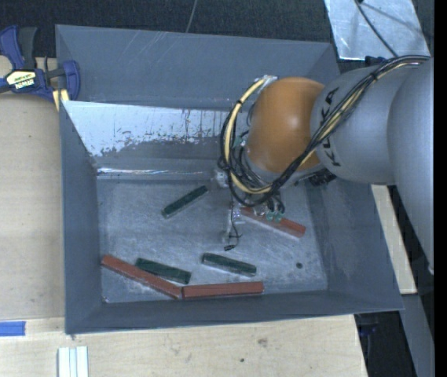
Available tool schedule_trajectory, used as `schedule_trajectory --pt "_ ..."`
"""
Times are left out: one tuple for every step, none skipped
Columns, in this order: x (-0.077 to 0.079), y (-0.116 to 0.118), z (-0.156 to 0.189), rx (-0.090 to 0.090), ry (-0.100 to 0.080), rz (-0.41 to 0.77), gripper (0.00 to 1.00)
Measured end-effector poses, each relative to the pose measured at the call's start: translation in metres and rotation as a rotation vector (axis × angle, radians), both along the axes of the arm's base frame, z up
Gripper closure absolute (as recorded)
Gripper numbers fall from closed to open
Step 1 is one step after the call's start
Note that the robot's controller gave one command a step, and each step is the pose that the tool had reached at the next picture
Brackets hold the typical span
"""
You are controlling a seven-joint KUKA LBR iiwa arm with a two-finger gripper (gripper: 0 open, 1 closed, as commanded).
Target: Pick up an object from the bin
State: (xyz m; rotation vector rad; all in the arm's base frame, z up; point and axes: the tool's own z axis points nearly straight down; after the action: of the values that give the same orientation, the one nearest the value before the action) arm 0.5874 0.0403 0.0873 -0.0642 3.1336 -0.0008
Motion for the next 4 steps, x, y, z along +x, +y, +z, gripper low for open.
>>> schedule_trajectory --pt "0.017 -0.071 0.006 0.001 0.004 -0.294 1.00" --pt "0.017 -0.071 0.006 0.001 0.004 -0.294 1.00" --pt "-0.002 -0.136 0.051 0.001 0.005 -0.305 1.00" --pt "0.002 -0.147 0.059 -0.002 0.000 -0.313 1.00"
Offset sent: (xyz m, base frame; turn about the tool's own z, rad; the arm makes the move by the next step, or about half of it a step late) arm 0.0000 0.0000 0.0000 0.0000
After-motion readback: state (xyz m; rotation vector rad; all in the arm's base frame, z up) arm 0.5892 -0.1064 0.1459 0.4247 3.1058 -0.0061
